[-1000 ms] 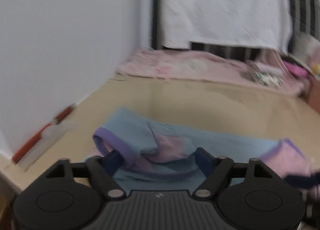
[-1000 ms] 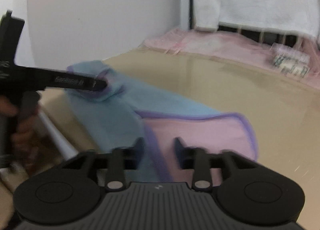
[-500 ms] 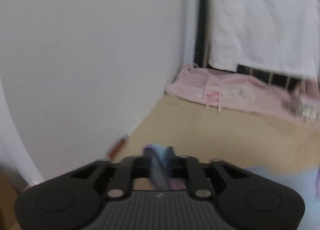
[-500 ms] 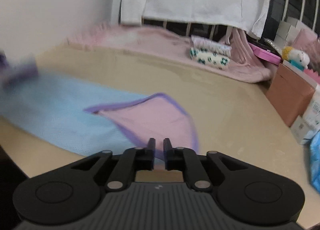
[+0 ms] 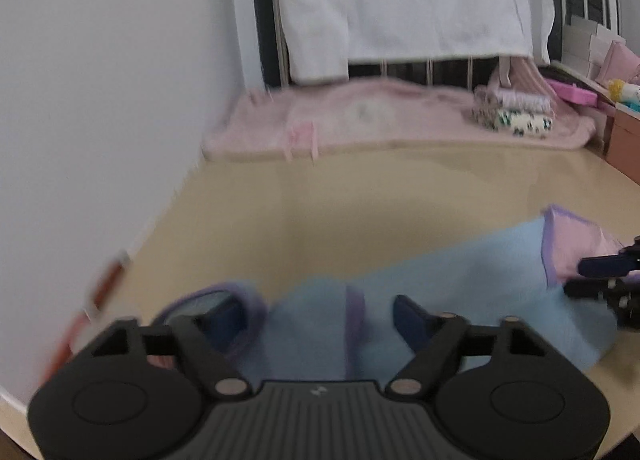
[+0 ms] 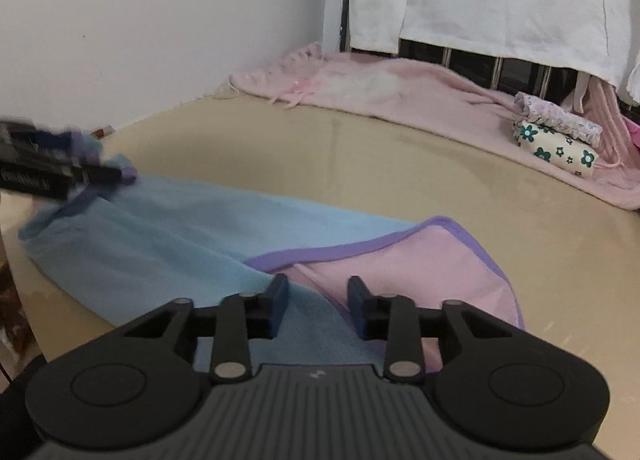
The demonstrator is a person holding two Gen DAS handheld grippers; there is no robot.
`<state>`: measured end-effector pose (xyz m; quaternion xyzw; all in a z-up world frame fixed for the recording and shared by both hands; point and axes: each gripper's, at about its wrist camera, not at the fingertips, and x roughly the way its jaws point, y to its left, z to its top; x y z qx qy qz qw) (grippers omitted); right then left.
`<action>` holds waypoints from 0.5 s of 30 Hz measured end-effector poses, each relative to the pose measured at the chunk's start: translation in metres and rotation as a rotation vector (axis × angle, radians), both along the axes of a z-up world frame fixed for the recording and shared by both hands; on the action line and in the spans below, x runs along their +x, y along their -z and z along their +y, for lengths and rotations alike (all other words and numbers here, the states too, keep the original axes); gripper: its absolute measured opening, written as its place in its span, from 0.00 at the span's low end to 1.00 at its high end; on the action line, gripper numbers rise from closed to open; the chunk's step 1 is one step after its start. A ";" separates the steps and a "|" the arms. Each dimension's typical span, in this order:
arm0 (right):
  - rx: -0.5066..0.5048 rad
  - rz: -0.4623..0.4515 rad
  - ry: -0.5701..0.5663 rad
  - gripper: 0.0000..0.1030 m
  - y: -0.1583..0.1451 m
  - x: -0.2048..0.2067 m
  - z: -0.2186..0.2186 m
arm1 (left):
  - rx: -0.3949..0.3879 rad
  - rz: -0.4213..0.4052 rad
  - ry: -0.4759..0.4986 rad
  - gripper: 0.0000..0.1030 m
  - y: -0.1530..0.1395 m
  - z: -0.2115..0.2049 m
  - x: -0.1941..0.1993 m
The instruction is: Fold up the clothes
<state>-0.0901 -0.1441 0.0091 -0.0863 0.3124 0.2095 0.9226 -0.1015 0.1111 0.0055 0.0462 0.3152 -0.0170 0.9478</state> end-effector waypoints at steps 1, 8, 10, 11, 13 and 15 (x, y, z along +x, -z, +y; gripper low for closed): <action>-0.019 0.001 0.002 0.06 -0.001 -0.003 0.000 | 0.000 -0.001 -0.010 0.03 -0.001 0.003 0.001; -0.182 -0.048 0.266 0.05 0.000 -0.005 -0.037 | -0.152 -0.163 -0.027 0.14 -0.032 0.045 0.020; -0.167 -0.038 0.327 0.05 0.000 -0.007 -0.057 | -0.175 -0.160 -0.030 0.39 -0.036 0.051 0.022; -0.166 -0.039 0.346 0.05 0.001 -0.009 -0.062 | -0.181 -0.171 -0.058 0.74 -0.034 0.053 0.020; -0.165 -0.042 0.383 0.05 0.003 -0.014 -0.074 | -0.183 -0.174 -0.116 1.00 -0.026 0.055 0.016; -0.165 -0.044 0.415 0.05 0.005 -0.018 -0.084 | -0.178 -0.130 -0.136 1.00 -0.015 0.057 0.013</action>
